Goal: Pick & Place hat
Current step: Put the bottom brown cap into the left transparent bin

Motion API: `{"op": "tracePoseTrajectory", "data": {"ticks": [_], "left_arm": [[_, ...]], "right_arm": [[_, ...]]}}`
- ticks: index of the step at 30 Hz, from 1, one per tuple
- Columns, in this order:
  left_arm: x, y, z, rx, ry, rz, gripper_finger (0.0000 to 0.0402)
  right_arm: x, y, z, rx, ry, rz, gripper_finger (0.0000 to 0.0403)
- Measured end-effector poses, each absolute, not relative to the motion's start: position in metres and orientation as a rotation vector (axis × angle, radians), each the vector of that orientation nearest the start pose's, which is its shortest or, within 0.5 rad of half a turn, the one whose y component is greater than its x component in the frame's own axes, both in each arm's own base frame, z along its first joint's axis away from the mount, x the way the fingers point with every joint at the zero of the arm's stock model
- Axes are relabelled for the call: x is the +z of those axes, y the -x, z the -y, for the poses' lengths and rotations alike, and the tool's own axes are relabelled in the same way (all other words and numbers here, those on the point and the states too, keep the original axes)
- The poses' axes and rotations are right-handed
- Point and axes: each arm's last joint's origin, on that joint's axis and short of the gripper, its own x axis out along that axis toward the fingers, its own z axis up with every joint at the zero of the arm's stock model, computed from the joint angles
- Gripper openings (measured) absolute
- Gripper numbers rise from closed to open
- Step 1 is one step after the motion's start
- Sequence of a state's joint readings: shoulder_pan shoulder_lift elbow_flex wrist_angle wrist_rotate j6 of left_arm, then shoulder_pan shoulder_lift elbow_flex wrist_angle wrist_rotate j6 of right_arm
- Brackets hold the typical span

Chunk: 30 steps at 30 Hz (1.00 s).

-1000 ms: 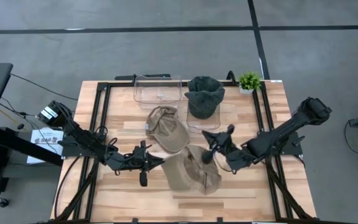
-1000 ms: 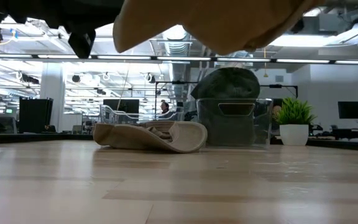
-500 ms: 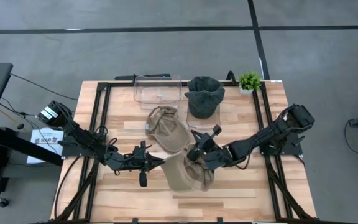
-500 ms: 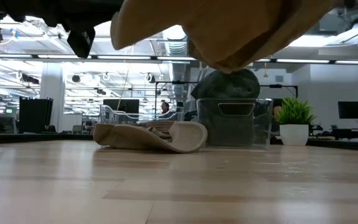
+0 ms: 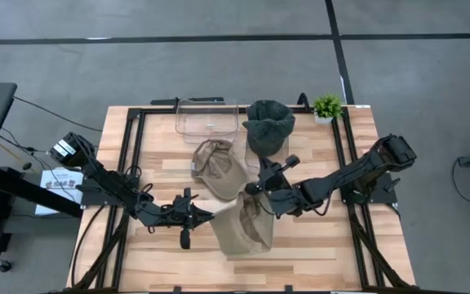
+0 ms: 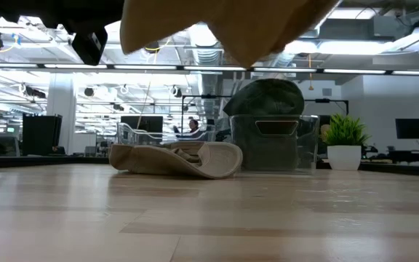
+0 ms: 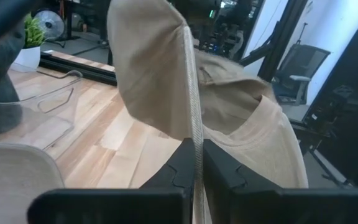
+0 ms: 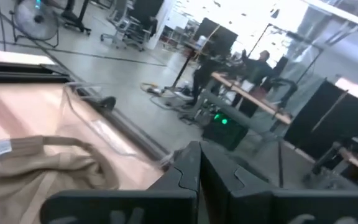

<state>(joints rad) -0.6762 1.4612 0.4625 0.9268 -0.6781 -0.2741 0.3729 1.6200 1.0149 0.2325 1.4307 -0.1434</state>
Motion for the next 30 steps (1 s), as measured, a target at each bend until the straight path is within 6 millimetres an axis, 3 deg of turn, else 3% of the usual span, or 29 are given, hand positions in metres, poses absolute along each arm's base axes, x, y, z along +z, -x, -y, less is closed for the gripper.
{"op": "tracePoseTrajectory", "data": {"ticks": [13,21,26,30], "left_arm": [[0.185,-0.217,0.151,0.009,0.220,-0.067,0.0016],[0.184,-0.217,0.151,0.006,0.216,-0.072,0.0016],[0.184,-0.217,0.151,0.006,0.218,-0.070,0.0017],[0.185,-0.217,0.151,0.007,0.220,-0.067,0.0017]], "right_arm": [[0.296,-0.299,-0.110,-0.996,0.500,-0.309,0.0000],[0.317,-0.273,-0.137,-0.834,0.476,-0.243,0.0000],[0.322,-0.260,-0.156,-0.659,0.498,-0.213,0.0000],[0.307,-0.251,-0.170,-0.578,0.613,-0.282,0.0000]]}}
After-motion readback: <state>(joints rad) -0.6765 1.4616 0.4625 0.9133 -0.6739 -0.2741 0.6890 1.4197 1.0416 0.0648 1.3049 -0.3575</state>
